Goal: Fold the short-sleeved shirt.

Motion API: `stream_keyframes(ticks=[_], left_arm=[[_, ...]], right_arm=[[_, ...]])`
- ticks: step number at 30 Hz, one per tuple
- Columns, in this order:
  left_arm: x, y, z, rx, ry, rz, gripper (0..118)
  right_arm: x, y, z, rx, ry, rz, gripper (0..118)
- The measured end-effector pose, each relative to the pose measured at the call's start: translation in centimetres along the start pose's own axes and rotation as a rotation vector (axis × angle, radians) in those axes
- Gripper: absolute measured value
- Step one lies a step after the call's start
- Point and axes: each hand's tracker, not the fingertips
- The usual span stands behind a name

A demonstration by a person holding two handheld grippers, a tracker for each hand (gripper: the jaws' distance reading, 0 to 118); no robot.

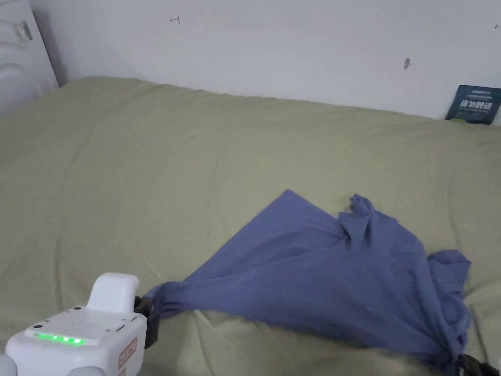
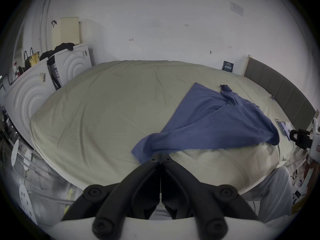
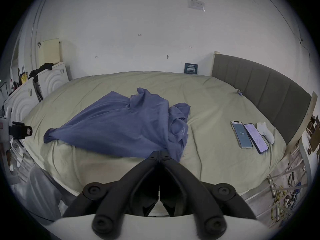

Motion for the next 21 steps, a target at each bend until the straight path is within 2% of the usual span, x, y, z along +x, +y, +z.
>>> stream_keyframes(ticks=[5, 10, 11, 13, 14, 18, 21], left_arm=[[-1.2, 0.1, -0.7, -0.015, 0.028, 0.029, 0], [-1.2, 1.1, -1.9, -0.008, 0.042, 0.019, 0], [-1.3, 1.4, -2.4, -0.008, 0.044, 0.017, 9], [-1.7, 2.1, -4.1, -0.025, 0.053, 0.015, 98], [-2.0, 2.3, -5.6, -0.108, 0.039, 0.001, 118], [-2.1, 2.8, -9.9, -0.178, 0.075, -0.059, 116], [-2.0, 2.7, -12.6, -0.234, 0.041, -0.058, 115]], right_arm=[[-0.6, 0.2, -0.5, -0.014, 0.037, -0.032, 0], [-1.2, 0.8, -1.0, -0.007, 0.053, -0.024, 0], [-0.8, 0.9, -1.2, -0.010, 0.056, -0.021, 0], [-1.0, 1.0, -1.5, -0.020, 0.062, -0.015, 0], [-1.1, 1.0, -1.6, -0.025, 0.067, -0.017, 0], [-0.9, 0.9, -2.5, -0.051, 0.076, -0.018, 0], [-0.4, 0.8, -3.0, -0.070, 0.078, -0.027, 0]])
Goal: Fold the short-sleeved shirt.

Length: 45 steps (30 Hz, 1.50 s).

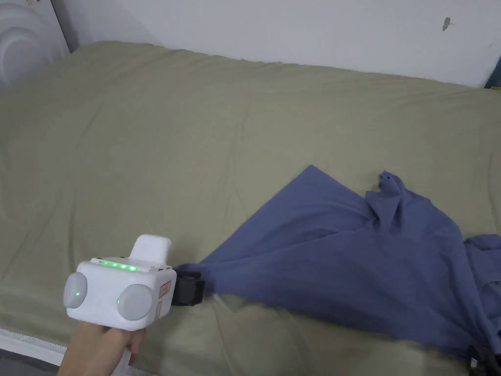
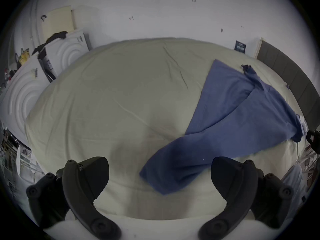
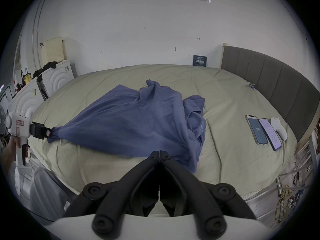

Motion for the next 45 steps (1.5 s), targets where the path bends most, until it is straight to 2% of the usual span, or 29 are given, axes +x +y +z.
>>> stream_keyframes(ticks=[1, 2, 3, 4, 5, 8, 9, 21, 31, 32, 34, 35, 36, 37, 38, 42, 45], left_arm=[[0.2, 0.1, -0.7, -0.008, -0.005, 0.002, 111], [0.4, 0.2, -1.3, -0.022, 0.005, -0.010, 102], [0.6, 0.2, -1.4, -0.026, 0.011, -0.013, 83], [0.9, 0.0, -1.0, -0.024, 0.002, -0.015, 77], [0.9, -0.1, -0.7, -0.015, -0.073, 0.012, 77], [1.9, 0.0, 0.2, 0.021, -0.090, -0.011, 6], [2.2, 0.1, 0.3, 0.023, -0.049, -0.016, 4], [2.6, -0.1, 1.2, 0.013, -0.072, 0.011, 5], [3.1, 0.0, 1.6, 0.001, -0.081, 0.016, 5], [3.1, 0.2, 1.6, -0.002, -0.081, 0.018, 5], [3.2, 0.4, 1.6, -0.006, -0.083, 0.019, 5], [3.2, 0.4, 1.6, -0.011, -0.083, 0.019, 5], [3.1, 0.5, 1.5, -0.013, -0.084, 0.021, 5], [3.1, 0.6, 1.4, -0.015, -0.084, 0.023, 5], [3.2, 0.6, 1.5, -0.018, -0.083, 0.023, 5], [3.2, 0.9, 1.3, -0.028, -0.085, 0.033, 5], [3.3, 1.1, 1.1, -0.036, -0.083, 0.020, 5]], right_arm=[[0.1, 0.0, -0.2, -0.009, 0.001, -0.009, 0], [0.5, 0.0, -0.4, -0.018, 0.004, -0.018, 0], [0.6, -0.1, -0.5, -0.023, 0.006, -0.025, 0], [0.7, -0.1, -0.5, -0.027, 0.006, -0.030, 0], [0.8, -0.2, -0.6, -0.030, 0.003, -0.029, 0], [1.4, -0.3, -1.0, -0.036, 0.002, -0.031, 0], [1.5, -0.3, -1.0, -0.036, 0.004, -0.033, 0], [2.8, 3.0, -3.9, -0.019, 0.003, 0.005, 0], [7.1, 13.4, -16.4, -0.079, -0.003, 0.029, 0], [7.6, 14.6, -17.8, -0.086, -0.011, 0.034, 4], [8.3, 16.9, -20.4, -0.120, -0.010, 0.049, 24], [8.7, 18.1, -22.1, -0.158, -0.013, 0.052, 24], [9.1, 19.1, -23.7, -0.233, 0.007, 0.056, 75], [9.6, 19.9, -25.4, -0.304, 0.047, 0.041, 105], [10.5, 20.5, -27.0, -0.319, 0.060, 0.027, 113], [10.8, 21.7, -31.0, -0.382, -0.023, 0.067, 113], [10.5, 21.4, -33.0, -0.455, -0.001, 0.114, 109]])
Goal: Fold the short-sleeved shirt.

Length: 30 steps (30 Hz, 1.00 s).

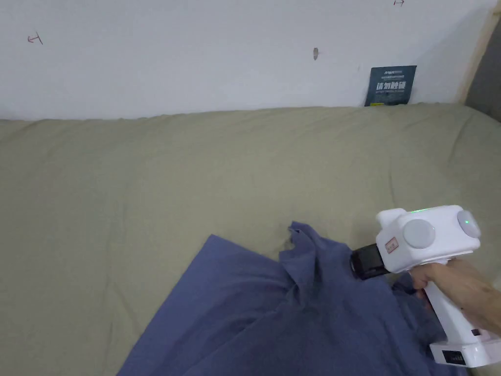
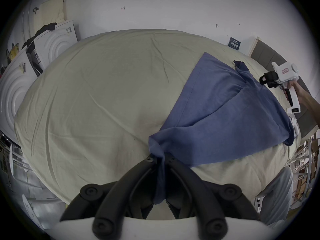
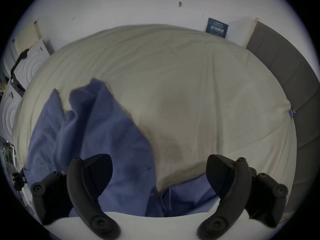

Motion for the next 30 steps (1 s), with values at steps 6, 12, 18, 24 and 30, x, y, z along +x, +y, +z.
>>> stream_keyframes(ticks=[6, 12, 18, 24, 30], left_arm=[[0.1, 0.2, -0.2, -0.009, 0.002, -0.003, 5], [0.2, 0.2, -0.3, -0.013, 0.003, 0.006, 5], [-0.3, 0.7, 0.1, -0.023, 0.003, 0.011, 5], [-0.8, 3.5, 4.0, 0.109, -0.024, 0.042, 5], [0.2, 10.3, 10.1, 0.283, -0.035, 0.029, 5]], right_arm=[[-1.4, -0.3, -0.7, -0.042, -0.016, 0.030, 95], [-3.4, 0.0, 1.7, 0.002, -0.040, 0.140, 2], [-3.8, -1.5, 7.7, 0.109, -0.004, 0.153, 2], [-2.7, -3.7, 19.5, 0.288, -0.006, 0.192, 2], [-1.2, -4.9, 31.7, 0.505, -0.044, 0.195, 2]])
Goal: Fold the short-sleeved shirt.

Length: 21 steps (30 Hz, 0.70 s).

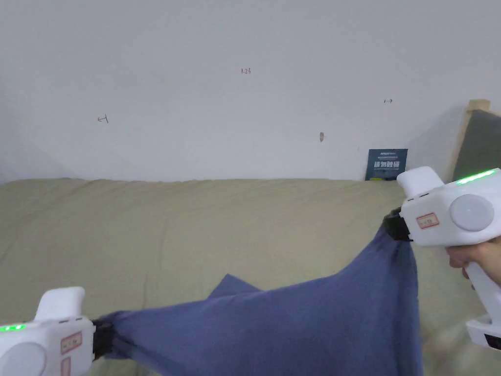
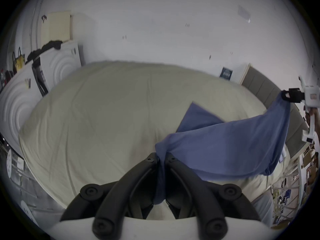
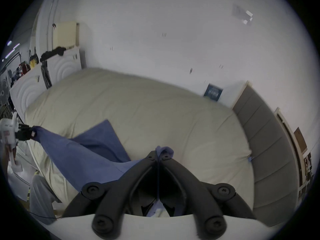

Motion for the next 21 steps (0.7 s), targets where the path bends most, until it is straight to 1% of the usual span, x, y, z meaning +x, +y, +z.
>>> stream_keyframes(ticks=[1, 3, 4, 6, 8, 11, 14, 15, 16, 18, 21], left_arm=[[0.9, 1.5, 1.1, 0.035, 0.010, -0.009, 4], [1.5, 4.7, 2.9, 0.094, 0.013, -0.016, 4], [1.7, 6.2, 3.8, 0.123, 0.014, -0.007, 4], [2.7, 9.3, 5.8, 0.163, 0.050, -0.010, 4], [3.3, 12.4, 7.8, 0.222, 0.051, -0.012, 4], [4.6, 16.6, 10.2, 0.264, 0.076, -0.061, 4], [5.8, 20.5, 12.1, 0.302, 0.128, -0.107, 4], [6.1, 21.7, 12.7, 0.326, 0.129, -0.108, 4], [6.3, 22.4, 13.1, 0.313, 0.137, -0.104, 4], [6.7, 23.7, 13.8, 0.328, 0.164, -0.118, 4], [6.6, 25.1, 13.8, 0.332, 0.186, -0.115, 4]], right_arm=[[0.4, 0.7, 1.6, 0.025, -0.001, 0.007, 2], [1.1, 2.3, 5.3, 0.098, -0.047, 0.013, 2], [1.6, 3.1, 6.7, 0.118, -0.053, 0.011, 2], [2.6, 4.5, 9.3, 0.171, -0.082, -0.008, 2], [4.1, 6.2, 11.5, 0.213, -0.112, -0.028, 2], [5.4, 8.0, 14.0, 0.274, -0.131, -0.067, 2], [6.5, 9.4, 15.2, 0.323, -0.161, -0.120, 2], [6.9, 10.0, 15.3, 0.336, -0.169, -0.132, 2], [7.3, 10.4, 15.6, 0.352, -0.177, -0.151, 2], [8.3, 11.3, 15.8, 0.373, -0.170, -0.202, 2], [9.0, 12.5, 15.4, 0.363, -0.178, -0.227, 2]])
